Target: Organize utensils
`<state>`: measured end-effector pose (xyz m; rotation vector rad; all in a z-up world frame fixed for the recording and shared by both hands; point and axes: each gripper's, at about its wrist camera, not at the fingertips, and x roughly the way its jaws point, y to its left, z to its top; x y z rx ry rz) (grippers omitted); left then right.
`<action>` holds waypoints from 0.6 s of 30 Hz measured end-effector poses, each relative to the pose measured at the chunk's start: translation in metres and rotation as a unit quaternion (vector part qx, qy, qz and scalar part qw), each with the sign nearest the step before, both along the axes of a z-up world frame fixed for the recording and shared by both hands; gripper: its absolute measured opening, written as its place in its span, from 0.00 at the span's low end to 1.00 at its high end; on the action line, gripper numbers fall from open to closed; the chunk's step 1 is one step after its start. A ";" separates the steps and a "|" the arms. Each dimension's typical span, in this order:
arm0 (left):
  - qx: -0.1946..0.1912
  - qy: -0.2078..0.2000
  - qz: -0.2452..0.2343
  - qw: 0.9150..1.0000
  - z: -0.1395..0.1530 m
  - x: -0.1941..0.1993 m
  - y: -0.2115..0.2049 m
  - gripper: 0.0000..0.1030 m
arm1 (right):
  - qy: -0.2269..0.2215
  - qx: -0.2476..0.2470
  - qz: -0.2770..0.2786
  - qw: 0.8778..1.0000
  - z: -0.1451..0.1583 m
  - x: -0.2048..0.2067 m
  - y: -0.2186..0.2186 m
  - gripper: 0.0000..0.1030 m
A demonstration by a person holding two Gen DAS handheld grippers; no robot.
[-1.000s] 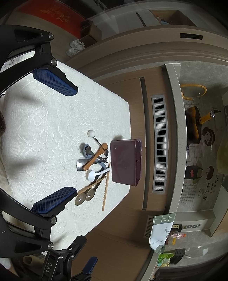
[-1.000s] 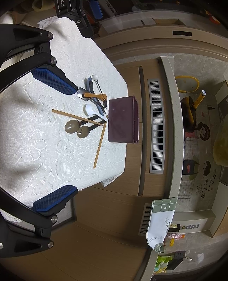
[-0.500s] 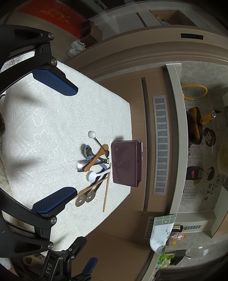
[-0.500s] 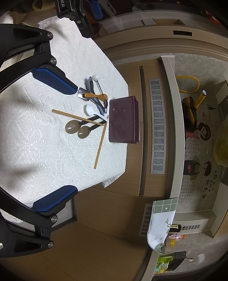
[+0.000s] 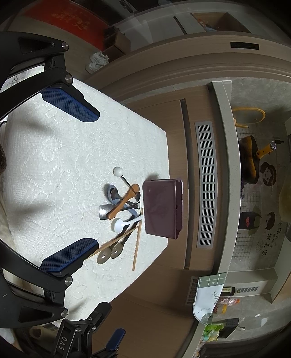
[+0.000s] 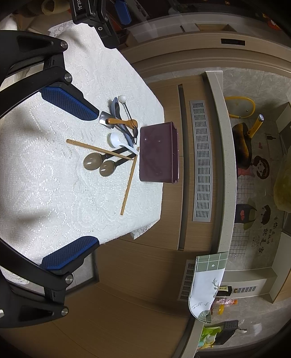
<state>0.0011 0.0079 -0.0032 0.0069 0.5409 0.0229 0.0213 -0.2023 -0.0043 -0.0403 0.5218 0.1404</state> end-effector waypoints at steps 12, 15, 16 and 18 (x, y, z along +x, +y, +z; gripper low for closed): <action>0.000 0.010 -0.002 1.000 -0.004 0.003 -0.002 1.00 | 0.003 0.001 0.000 1.000 -0.002 0.001 0.000 1.00; 0.005 0.018 -0.002 1.000 -0.006 0.006 -0.003 1.00 | 0.000 -0.002 -0.001 1.000 -0.002 0.003 0.000 1.00; 0.010 0.020 -0.002 1.000 -0.006 0.009 -0.003 1.00 | -0.001 -0.003 0.002 1.000 -0.002 0.005 0.001 1.00; 0.016 0.024 -0.005 1.000 -0.007 0.014 -0.004 1.00 | 0.002 0.002 0.008 1.000 0.001 0.011 -0.001 1.00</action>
